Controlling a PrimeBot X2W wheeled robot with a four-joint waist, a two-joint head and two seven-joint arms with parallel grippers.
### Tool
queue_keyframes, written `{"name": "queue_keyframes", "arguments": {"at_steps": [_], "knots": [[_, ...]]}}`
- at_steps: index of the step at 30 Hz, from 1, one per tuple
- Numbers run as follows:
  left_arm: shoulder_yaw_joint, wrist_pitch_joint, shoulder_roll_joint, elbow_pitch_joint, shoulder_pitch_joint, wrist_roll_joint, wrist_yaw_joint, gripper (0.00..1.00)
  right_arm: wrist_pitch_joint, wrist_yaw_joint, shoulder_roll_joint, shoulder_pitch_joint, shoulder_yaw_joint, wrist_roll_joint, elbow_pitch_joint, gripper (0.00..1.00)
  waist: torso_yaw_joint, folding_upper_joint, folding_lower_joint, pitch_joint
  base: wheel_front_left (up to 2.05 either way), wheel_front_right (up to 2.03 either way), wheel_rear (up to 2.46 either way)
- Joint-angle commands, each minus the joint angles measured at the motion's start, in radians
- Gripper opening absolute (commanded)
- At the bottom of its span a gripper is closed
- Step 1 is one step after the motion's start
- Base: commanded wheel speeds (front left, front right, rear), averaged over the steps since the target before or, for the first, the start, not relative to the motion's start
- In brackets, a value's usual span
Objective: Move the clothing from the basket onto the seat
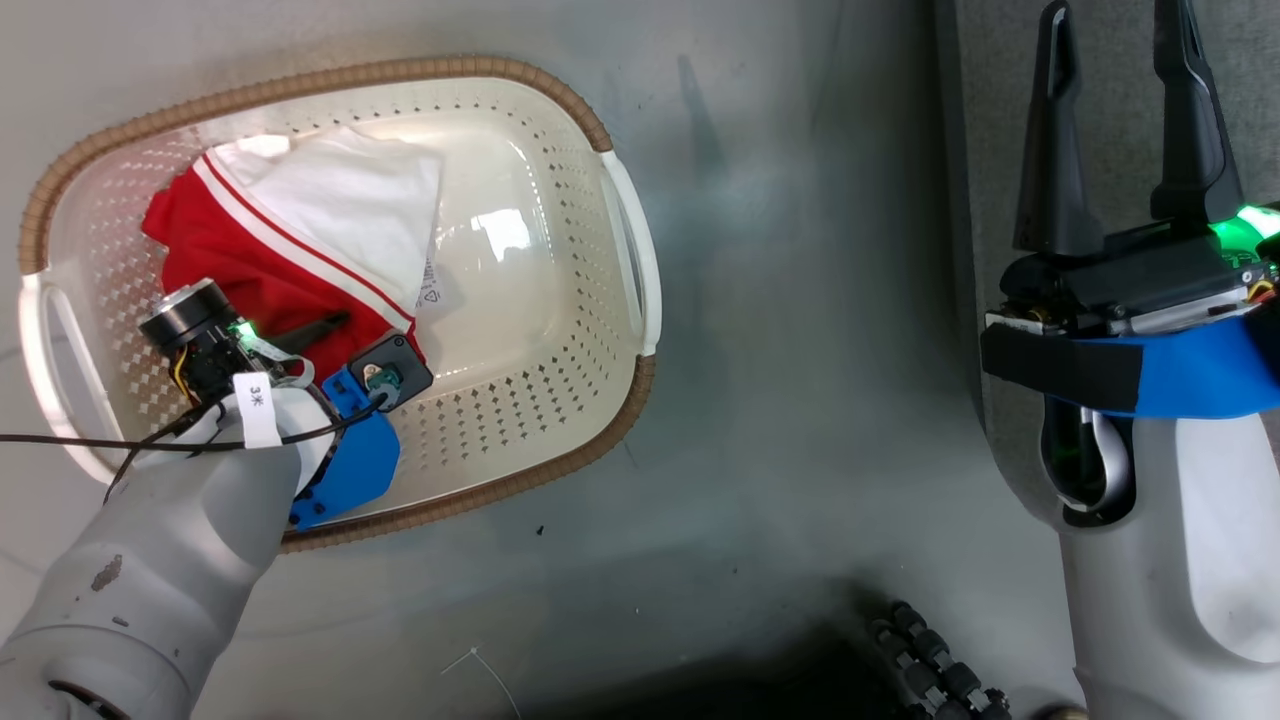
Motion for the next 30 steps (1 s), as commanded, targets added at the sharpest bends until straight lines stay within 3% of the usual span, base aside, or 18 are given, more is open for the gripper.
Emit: {"name": "queue_keyframes", "arguments": {"at_steps": [1,13,14,15,16,30], "knots": [[-0.004,0.010,0.008,0.004,-0.018,0.001,0.002,1.00,-0.001,-0.001,0.002,-0.019,-0.001,0.011,-0.006,1.00,-0.003,0.0000,-0.0001,0.018,0.00,0.00,0.00],[-0.024,0.045,0.001,0.011,-0.051,-0.009,0.011,0.98,-0.001,-0.001,0.002,-0.025,-0.010,0.013,-0.021,1.00,-0.004,0.0000,-0.0001,0.059,0.00,0.00,0.00],[-0.024,0.050,0.000,0.012,-0.052,-0.013,0.010,0.39,-0.001,-0.001,0.002,-0.026,-0.011,0.013,-0.021,1.00,-0.004,0.0000,-0.0001,0.060,0.00,0.00,0.00],[-0.026,0.053,0.000,0.012,-0.054,-0.014,0.009,0.11,-0.001,-0.001,0.002,-0.026,-0.012,0.014,-0.021,1.00,-0.004,0.0000,-0.0001,0.060,0.00,0.00,0.00],[-0.027,0.055,-0.002,0.012,-0.054,-0.015,0.008,0.00,-0.001,-0.001,0.002,-0.026,-0.013,0.014,-0.020,1.00,-0.004,0.0000,-0.0001,0.061,0.00,0.00,0.00],[-0.018,0.013,-0.036,0.012,-0.020,-0.064,0.004,0.00,-0.001,-0.001,0.002,-0.005,-0.025,0.003,-0.002,1.00,0.015,0.0000,-0.0001,-0.012,0.00,0.00,0.00]]}}
